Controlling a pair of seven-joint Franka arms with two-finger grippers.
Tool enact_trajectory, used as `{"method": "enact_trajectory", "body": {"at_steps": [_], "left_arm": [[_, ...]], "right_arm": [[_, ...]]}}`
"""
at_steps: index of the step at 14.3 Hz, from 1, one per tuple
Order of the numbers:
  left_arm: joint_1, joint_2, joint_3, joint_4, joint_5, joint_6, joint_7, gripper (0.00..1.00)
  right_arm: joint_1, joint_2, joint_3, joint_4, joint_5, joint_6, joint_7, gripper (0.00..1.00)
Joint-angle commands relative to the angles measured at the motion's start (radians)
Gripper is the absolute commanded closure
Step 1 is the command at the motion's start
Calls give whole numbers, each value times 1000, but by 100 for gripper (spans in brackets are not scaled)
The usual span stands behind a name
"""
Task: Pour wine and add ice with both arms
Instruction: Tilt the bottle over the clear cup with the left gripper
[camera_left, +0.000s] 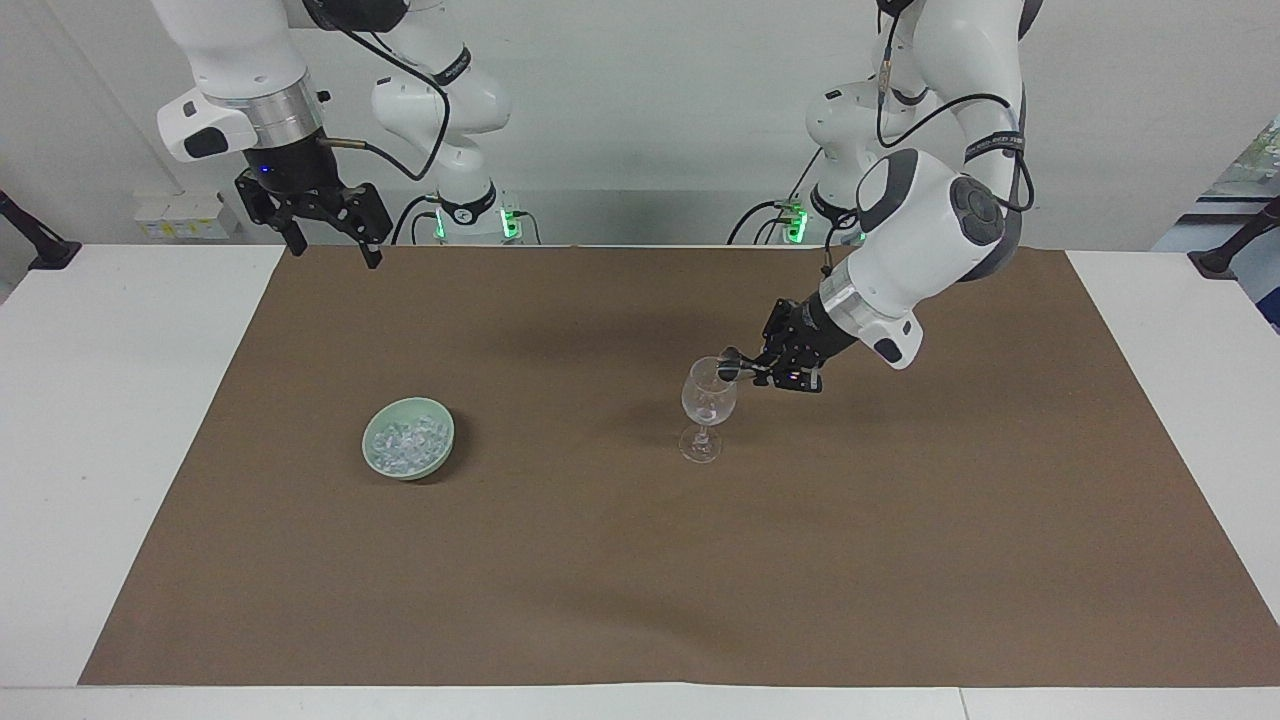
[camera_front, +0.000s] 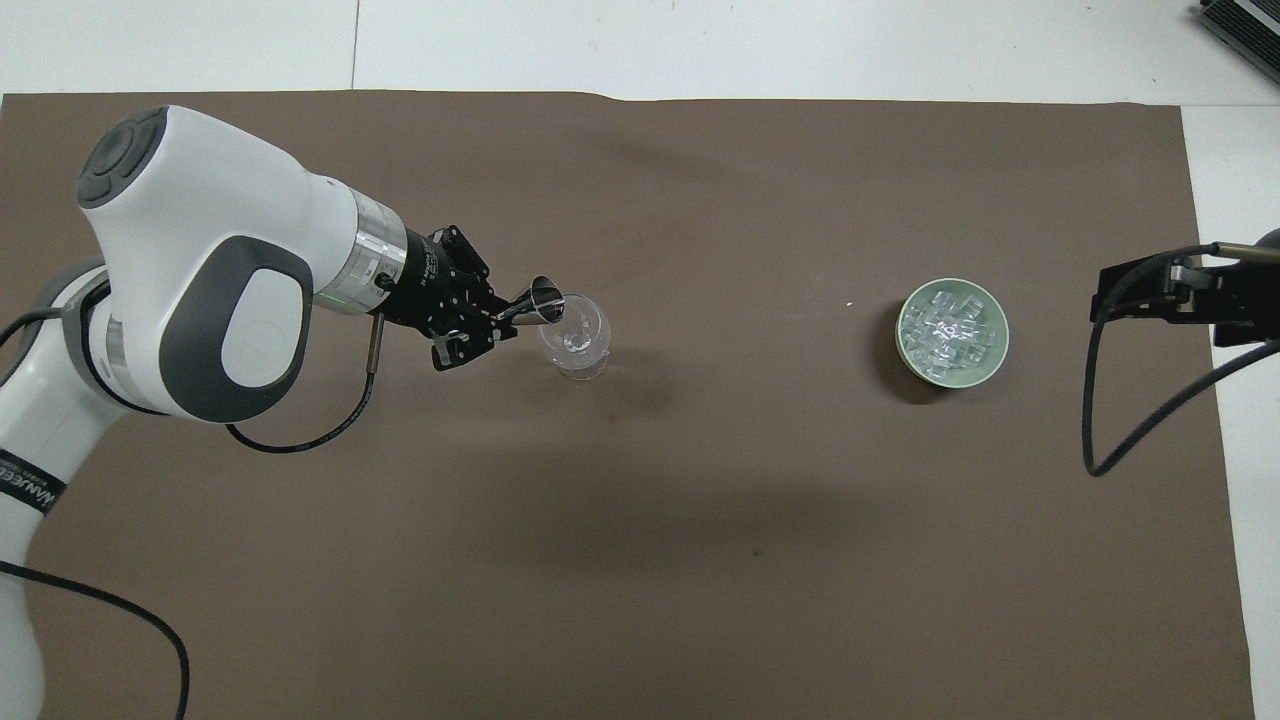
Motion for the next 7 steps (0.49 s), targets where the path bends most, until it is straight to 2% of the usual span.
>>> {"method": "enact_trajectory", "body": {"at_steps": [1,7], "left_arm": [[-5,12,-5,24,34,-15,-29,100],[-5,13,-21,33,85,-39,-56,100]], "right_arm": [[-9,-11,0,-12,20,-8,-2,0],[-9,-11,0,-12,20,-8,-2,0]]}}
